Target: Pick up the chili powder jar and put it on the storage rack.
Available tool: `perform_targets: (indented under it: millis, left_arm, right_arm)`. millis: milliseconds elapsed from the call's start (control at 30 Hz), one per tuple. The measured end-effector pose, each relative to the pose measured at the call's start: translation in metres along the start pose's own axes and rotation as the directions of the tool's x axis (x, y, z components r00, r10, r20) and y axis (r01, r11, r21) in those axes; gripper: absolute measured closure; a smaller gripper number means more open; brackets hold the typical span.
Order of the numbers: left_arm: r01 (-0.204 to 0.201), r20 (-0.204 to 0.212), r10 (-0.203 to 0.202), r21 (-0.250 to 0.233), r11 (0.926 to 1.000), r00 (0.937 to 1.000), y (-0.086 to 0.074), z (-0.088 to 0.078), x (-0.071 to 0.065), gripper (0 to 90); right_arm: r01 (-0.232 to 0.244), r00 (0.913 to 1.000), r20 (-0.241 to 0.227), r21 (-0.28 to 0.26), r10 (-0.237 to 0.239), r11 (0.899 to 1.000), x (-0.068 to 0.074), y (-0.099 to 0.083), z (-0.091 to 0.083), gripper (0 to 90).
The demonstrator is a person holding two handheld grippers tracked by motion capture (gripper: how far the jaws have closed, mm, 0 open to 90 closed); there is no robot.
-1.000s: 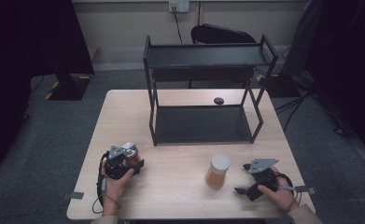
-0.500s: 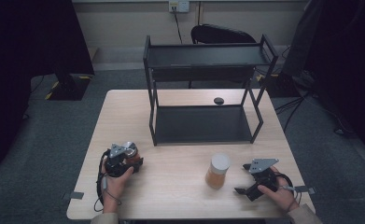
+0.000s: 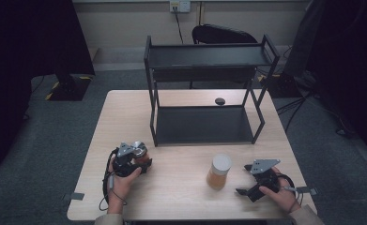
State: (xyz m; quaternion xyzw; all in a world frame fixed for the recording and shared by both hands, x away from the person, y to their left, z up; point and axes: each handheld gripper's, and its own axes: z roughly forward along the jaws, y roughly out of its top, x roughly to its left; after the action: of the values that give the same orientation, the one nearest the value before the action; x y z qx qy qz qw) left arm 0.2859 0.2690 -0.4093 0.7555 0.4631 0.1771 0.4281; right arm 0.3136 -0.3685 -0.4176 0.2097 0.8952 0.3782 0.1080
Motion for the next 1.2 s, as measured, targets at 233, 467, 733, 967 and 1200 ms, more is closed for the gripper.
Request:
perform_targets:
  millis: [233, 467, 733, 967, 1200]
  left_arm:
    - [-0.027, 0.041, 0.026, 0.005, 0.9996, 0.9988, 0.012, 0.007, -0.005, 29.9]
    - [-0.045, 0.086, 0.045, 0.001, 0.999, 0.9953, 0.025, 0.014, -0.008, 30.0]
    - [-0.066, 0.132, 0.064, 0.008, 0.9978, 0.9892, 0.041, 0.02, -0.01, 30.1]
    - [-0.085, 0.157, 0.083, 0.01, 0.9963, 0.9841, 0.06, 0.025, -0.015, 30.1]
    - [-0.099, 0.192, 0.097, 0.001, 0.9951, 0.9766, 0.08, 0.029, -0.017, 30.1]
  right_arm:
    - [0.0, 1.0, 0.0, 0.0, 0.0, 1.0, 0.0, 0.0, 0.0, 0.0]
    - [0.0, 1.0, 0.0, 0.0, 0.0, 1.0, 0.0, 0.0, 0.0, 0.0]
    - [0.0, 1.0, 0.0, 0.0, 0.0, 1.0, 0.0, 0.0, 0.0, 0.0]
    - [0.0, 1.0, 0.0, 0.0, 0.0, 1.0, 0.0, 0.0, 0.0, 0.0]
    - [0.0, 1.0, 0.0, 0.0, 0.0, 1.0, 0.0, 0.0, 0.0, 0.0]
